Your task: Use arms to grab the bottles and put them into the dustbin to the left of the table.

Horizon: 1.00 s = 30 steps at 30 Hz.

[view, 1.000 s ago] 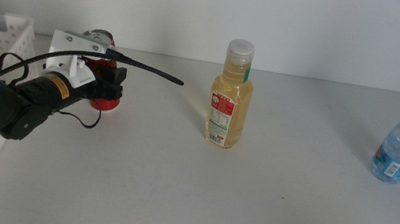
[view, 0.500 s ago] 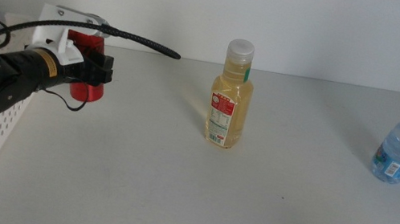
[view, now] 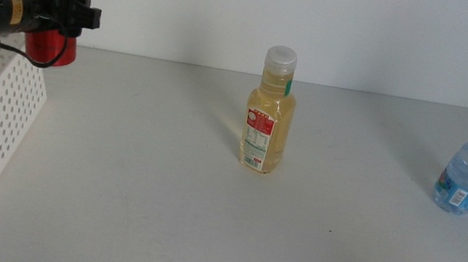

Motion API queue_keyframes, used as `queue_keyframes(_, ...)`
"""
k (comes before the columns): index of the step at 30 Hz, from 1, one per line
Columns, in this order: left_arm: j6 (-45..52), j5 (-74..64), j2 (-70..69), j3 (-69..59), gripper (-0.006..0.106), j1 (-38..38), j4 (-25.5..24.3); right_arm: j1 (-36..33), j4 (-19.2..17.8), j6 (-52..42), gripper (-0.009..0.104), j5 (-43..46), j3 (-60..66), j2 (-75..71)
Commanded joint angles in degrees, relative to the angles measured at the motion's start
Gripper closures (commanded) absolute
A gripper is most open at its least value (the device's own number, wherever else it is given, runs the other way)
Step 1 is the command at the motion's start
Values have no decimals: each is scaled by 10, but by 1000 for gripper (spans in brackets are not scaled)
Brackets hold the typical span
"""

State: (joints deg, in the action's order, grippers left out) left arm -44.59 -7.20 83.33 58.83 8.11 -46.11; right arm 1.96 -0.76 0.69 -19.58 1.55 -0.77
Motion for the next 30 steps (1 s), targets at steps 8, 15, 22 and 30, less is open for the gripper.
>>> queue_keyframes(8, -17, -12, -70, 29, 96, 16, 3, 3, -7, -3, 22, 41, -5, -13)
queue_keyframes(15, 32, -95, -100, 43, 96, 16, 37, 3, -7, -3, 22, 41, -5, -13)
queue_keyframes(22, 352, -255, -96, 121, 96, -7, 272, 3, -7, -3, 22, 41, -5, -13)
queue_keyframes(30, 542, -371, -96, 189, 96, -115, 411, 3, -7, -3, 22, 41, -5, -13)
